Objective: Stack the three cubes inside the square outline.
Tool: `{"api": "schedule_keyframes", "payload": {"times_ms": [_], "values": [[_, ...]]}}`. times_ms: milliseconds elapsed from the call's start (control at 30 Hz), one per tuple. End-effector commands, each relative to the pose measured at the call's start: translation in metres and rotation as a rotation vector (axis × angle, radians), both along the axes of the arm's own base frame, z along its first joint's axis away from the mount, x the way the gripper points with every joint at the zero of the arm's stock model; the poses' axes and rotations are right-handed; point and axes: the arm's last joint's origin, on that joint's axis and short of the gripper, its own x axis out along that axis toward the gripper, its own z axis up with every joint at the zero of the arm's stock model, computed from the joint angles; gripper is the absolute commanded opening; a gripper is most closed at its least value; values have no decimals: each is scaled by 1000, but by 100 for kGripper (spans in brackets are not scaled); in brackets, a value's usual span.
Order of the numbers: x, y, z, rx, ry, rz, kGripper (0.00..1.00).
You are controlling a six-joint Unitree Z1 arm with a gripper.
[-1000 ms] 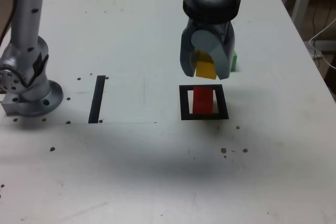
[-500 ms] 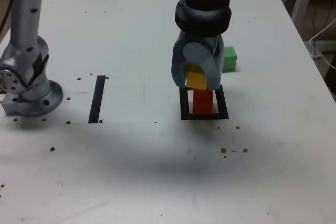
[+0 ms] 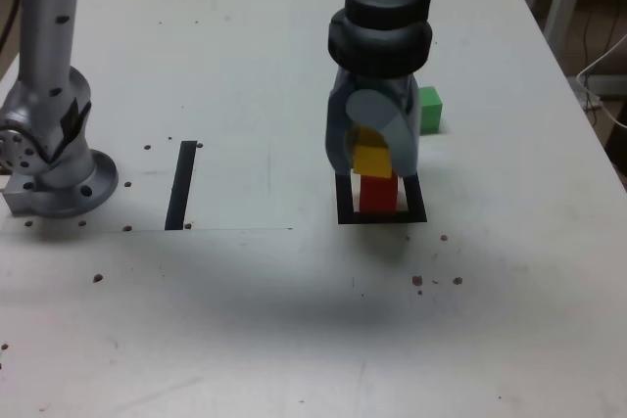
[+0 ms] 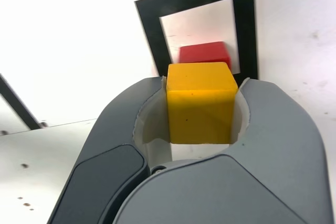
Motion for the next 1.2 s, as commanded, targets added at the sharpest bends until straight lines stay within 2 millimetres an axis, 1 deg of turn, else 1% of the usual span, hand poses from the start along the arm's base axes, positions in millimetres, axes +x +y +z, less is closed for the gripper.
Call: {"api": "schedule_keyframes", "payload": {"times_ms": [0,233,300,367,400,467,533,600,667,700,1167], "values": [[2,-1,-3,-4,1,3,17],[4,-1,-8,-3,5,6,19],[4,-1,-9,1,10,6,21],[2,-1,-9,5,19,5,26],[2,-1,-10,7,26,5,30],[1,0,-10,9,35,0,42],[0,0,-10,7,41,-10,65],[0,0,-9,5,44,-20,83],[0,0,-9,5,49,-26,95],[-1,0,-9,4,52,-27,98],[0,-1,-6,-13,48,-57,100]]}}
